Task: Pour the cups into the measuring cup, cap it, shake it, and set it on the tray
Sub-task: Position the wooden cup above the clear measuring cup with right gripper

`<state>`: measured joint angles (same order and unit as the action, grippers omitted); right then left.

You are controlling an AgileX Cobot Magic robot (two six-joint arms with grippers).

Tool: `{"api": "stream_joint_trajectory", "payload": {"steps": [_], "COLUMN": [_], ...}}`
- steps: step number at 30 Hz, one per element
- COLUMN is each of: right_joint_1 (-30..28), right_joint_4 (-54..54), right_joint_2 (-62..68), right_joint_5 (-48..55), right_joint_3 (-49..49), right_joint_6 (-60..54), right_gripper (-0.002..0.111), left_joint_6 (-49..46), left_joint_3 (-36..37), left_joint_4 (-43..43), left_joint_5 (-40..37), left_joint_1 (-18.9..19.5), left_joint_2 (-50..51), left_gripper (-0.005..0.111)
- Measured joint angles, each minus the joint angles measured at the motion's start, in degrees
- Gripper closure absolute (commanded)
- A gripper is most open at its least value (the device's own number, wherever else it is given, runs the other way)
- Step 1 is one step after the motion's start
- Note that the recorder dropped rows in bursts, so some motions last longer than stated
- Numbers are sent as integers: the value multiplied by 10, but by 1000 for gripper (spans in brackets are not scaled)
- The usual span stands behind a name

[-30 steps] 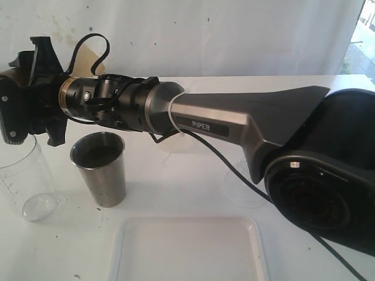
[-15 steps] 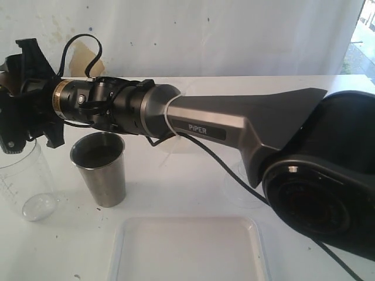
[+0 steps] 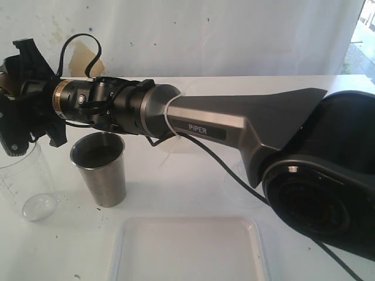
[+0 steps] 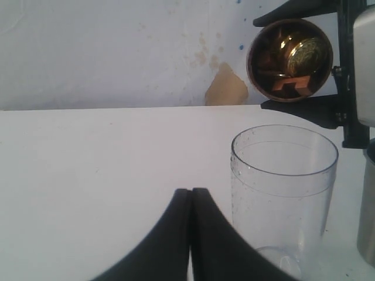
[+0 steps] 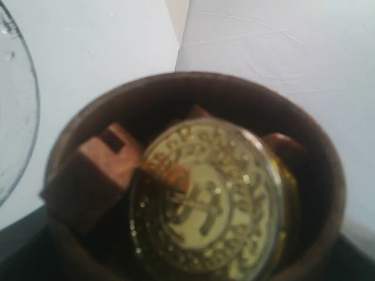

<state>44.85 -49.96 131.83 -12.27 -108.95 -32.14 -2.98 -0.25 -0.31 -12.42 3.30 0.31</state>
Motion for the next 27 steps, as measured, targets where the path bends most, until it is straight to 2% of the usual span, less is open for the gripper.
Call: {"api": "stream_joint_trajectory", "payload": {"steps": [17,27], "right_joint_1": [0,5], "right_joint_4": [58,60], "right_joint_2": [0,0], "right_joint_5": [1,-3], "right_joint_3": [-1,-1], "right_joint_6": [-4,46], "right_gripper": [108,108], "left_joint_6": [0,0], "left_joint_3": [0,0], "left_joint_4": [0,0], "left_joint_5": [0,0], "left_joint_1": [0,0], "left_joint_2": [0,0], "left_gripper": [107,107]}}
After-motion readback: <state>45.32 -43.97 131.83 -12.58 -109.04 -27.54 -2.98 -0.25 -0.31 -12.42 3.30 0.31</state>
